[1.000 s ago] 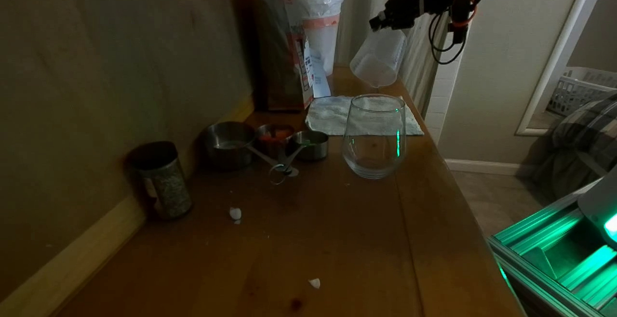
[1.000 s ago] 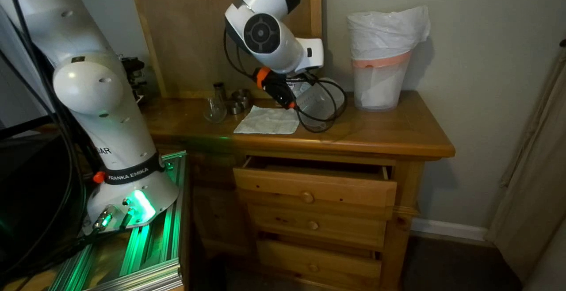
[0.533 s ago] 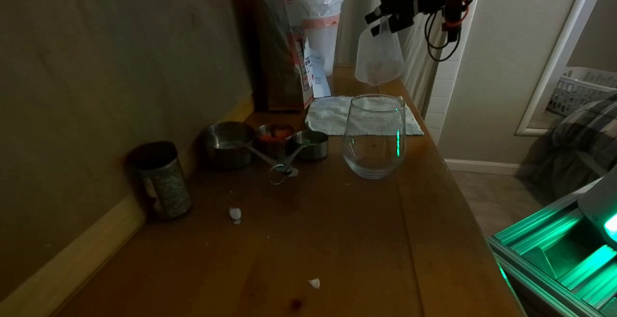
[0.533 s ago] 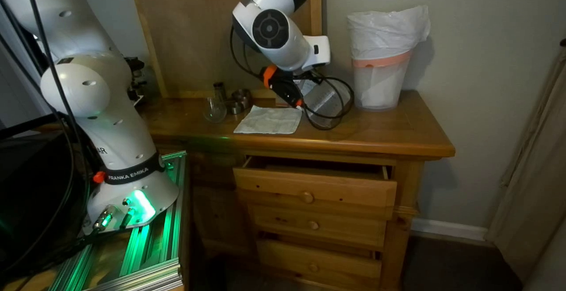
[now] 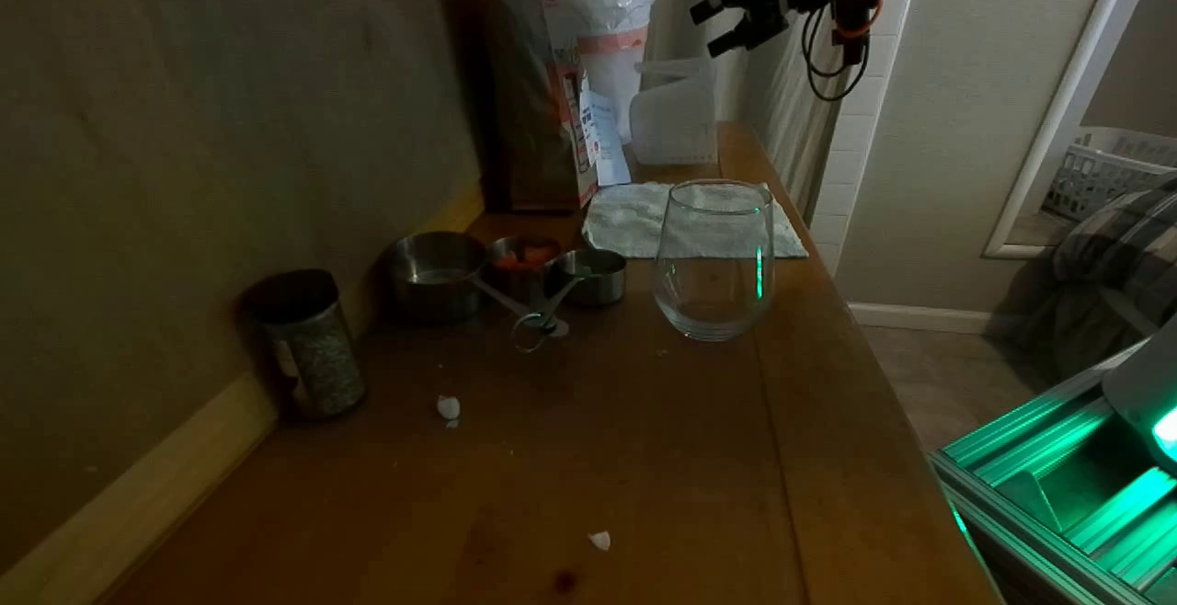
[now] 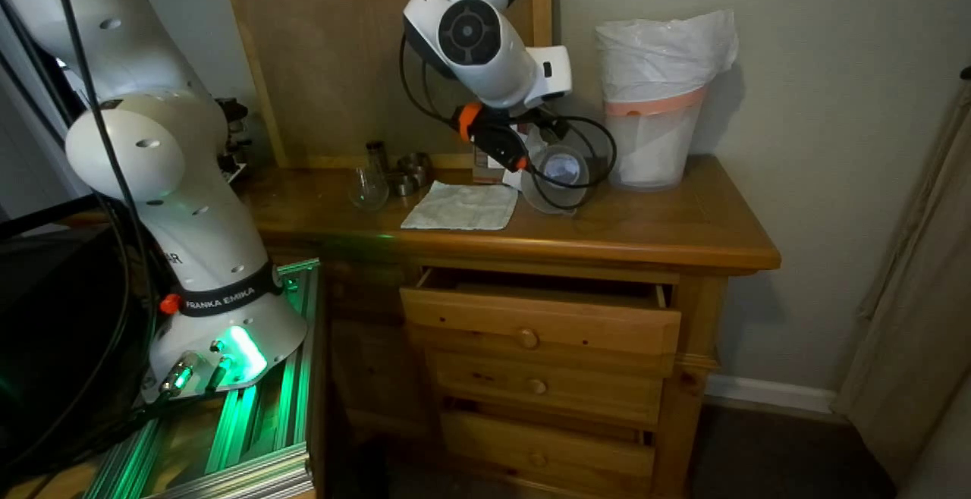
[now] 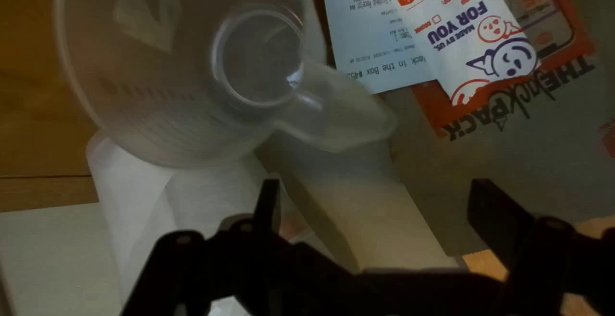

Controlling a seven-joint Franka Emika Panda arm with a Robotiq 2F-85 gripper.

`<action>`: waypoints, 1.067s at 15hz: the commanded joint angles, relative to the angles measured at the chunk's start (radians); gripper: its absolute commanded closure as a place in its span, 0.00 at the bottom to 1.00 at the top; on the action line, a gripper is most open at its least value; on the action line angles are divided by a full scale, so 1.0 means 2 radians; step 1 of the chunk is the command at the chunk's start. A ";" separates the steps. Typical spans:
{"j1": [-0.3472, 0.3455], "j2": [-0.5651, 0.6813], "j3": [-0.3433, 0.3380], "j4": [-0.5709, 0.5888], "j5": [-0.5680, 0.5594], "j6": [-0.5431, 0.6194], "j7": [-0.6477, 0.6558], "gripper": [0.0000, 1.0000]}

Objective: Place the jug upright.

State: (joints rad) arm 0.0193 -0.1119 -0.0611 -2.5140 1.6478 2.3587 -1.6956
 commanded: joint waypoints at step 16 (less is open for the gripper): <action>-0.005 0.021 0.035 0.003 -0.146 0.026 0.324 0.00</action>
State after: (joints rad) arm 0.0194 -0.0866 0.0164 -2.5138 1.4142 2.4825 -1.1863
